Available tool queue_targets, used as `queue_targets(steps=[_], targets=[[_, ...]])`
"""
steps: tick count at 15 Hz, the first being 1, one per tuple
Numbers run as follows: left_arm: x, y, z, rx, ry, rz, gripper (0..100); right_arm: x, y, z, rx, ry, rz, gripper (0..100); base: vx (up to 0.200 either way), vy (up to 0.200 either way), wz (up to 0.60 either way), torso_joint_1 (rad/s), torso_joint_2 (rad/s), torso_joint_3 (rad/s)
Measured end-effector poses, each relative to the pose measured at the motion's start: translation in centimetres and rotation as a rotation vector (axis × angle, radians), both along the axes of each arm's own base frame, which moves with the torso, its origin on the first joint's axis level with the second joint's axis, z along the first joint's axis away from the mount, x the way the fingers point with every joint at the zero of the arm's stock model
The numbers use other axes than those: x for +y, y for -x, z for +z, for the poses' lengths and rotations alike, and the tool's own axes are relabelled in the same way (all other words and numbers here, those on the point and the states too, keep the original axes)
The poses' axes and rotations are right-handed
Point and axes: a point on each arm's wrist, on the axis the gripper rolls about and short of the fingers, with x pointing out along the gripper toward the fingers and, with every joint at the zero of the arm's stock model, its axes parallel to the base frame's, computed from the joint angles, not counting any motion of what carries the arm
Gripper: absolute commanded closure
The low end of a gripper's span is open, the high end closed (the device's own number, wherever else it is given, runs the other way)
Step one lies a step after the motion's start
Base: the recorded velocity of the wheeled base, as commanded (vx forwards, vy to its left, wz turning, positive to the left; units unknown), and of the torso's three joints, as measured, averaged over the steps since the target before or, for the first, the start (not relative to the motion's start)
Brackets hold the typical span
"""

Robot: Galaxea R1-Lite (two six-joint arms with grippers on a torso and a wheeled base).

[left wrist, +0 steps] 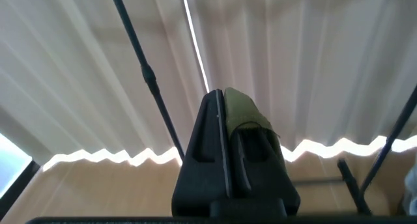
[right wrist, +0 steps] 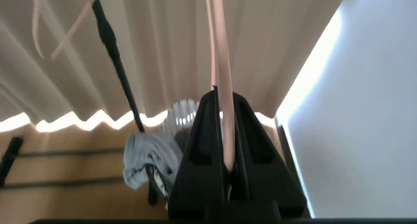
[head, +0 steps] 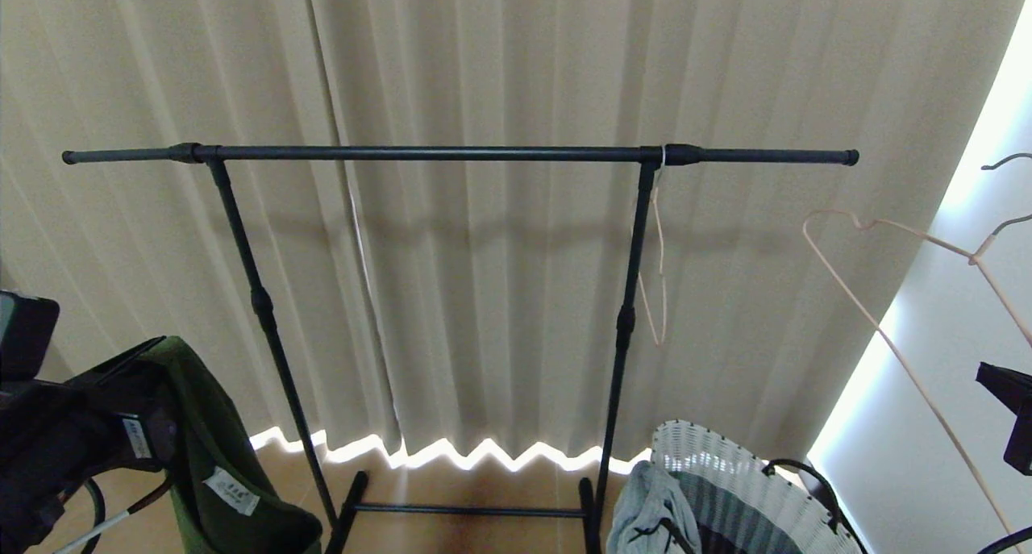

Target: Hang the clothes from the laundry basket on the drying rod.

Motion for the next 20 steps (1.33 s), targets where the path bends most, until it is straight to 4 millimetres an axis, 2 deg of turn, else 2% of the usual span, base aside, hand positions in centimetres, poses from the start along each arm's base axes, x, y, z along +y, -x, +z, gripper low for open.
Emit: queue_targets(steps=[9, 20], targets=[[-0.1, -0.4, -0.1, 0.010, -0.007, -0.002, 100, 0.4, 1.9, 0.6, -0.070, -0.091, 0.288, 100, 0.000, 0.000, 0.00, 0.000, 0.00, 0.000], [-0.1, -0.5, -0.1, 0.012, -0.010, 0.000, 100, 0.5, 2.7, 0.6, -0.096, -0.106, 0.345, 100, 0.000, 0.200, 0.00, 0.005, 0.00, 0.002]])
